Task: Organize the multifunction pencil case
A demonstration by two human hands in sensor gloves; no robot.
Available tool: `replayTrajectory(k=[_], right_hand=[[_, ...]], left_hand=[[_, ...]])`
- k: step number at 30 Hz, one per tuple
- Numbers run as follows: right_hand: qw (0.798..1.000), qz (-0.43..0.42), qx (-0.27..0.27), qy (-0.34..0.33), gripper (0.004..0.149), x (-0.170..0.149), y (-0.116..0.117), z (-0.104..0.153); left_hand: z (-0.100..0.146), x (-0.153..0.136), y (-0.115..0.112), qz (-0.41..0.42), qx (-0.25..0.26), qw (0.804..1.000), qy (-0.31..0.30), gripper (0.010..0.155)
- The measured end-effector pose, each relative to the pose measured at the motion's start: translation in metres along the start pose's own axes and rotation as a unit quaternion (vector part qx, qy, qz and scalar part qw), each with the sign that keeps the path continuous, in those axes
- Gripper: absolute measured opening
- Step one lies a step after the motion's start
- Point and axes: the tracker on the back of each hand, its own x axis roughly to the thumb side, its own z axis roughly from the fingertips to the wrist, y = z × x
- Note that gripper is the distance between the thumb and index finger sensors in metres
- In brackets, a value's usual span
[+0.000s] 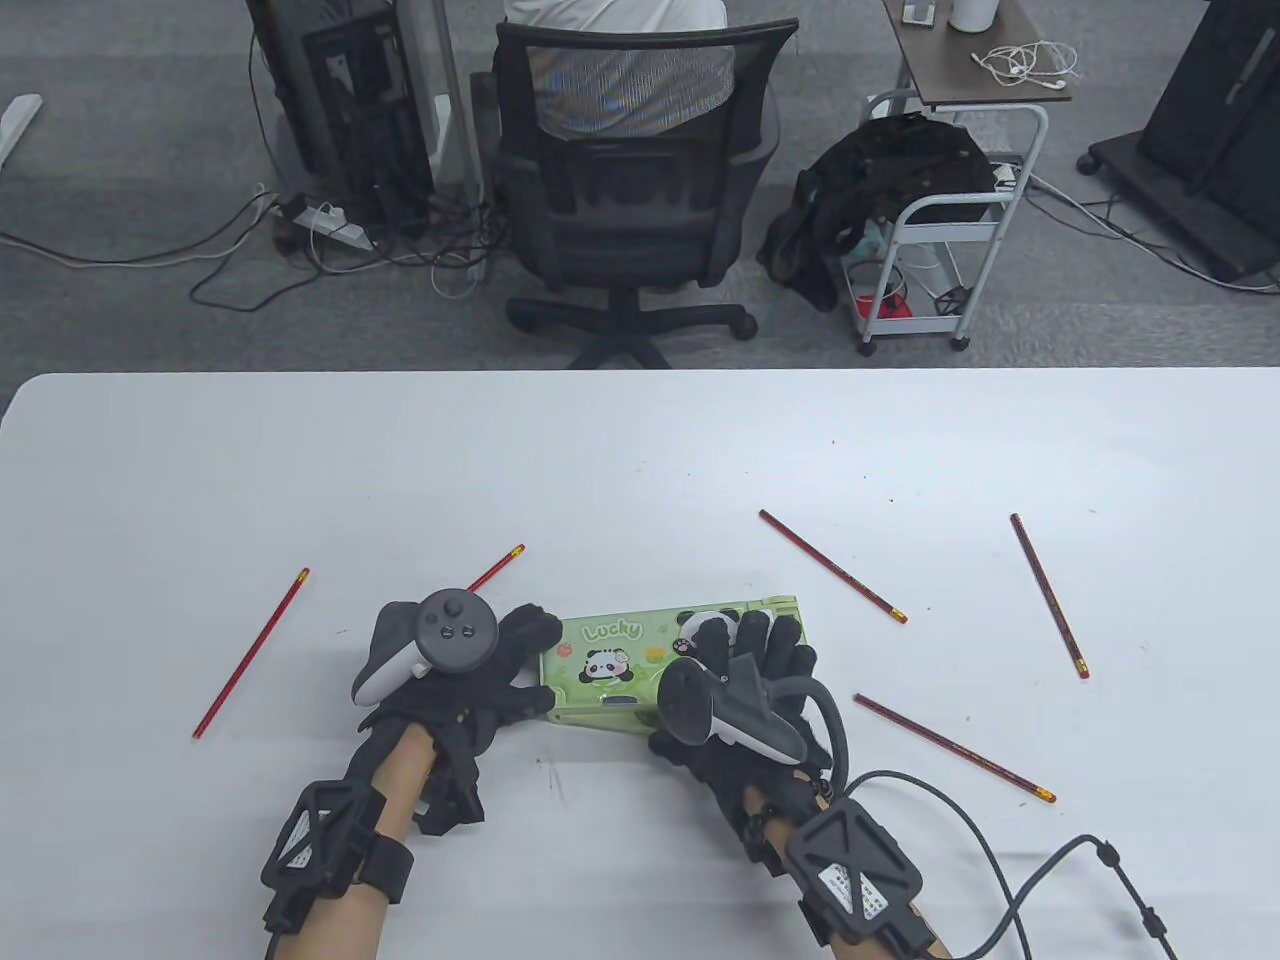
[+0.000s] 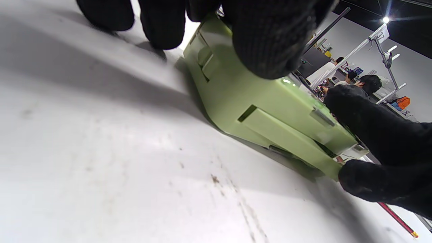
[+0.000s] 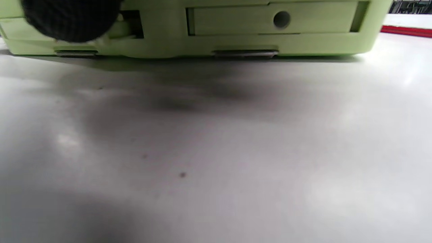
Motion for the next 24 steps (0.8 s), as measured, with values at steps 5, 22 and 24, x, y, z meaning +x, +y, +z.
replayTrajectory(k=[5, 22, 24], right_hand=[[0.999, -0.035, 0.006, 0.033, 0.115, -0.0043, 0.0008, -0.0021], [0.998, 0.03, -0.016, 0.051, 0.11, 0.0005, -0.0033, -0.0026], [0.998, 0.033, -0.014, 0.051, 0.109, 0.0007, -0.0038, -0.0029]], left_hand=[[0.0, 0.0001, 0.0, 0.0, 0.0, 1.0, 0.0, 0.074], [0.0002, 0.0005, 0.0001, -0.003, 0.0, 1.0, 0.001, 0.073], [0.0001, 0.0004, 0.0002, -0.004, 0.0, 1.0, 0.001, 0.074]])
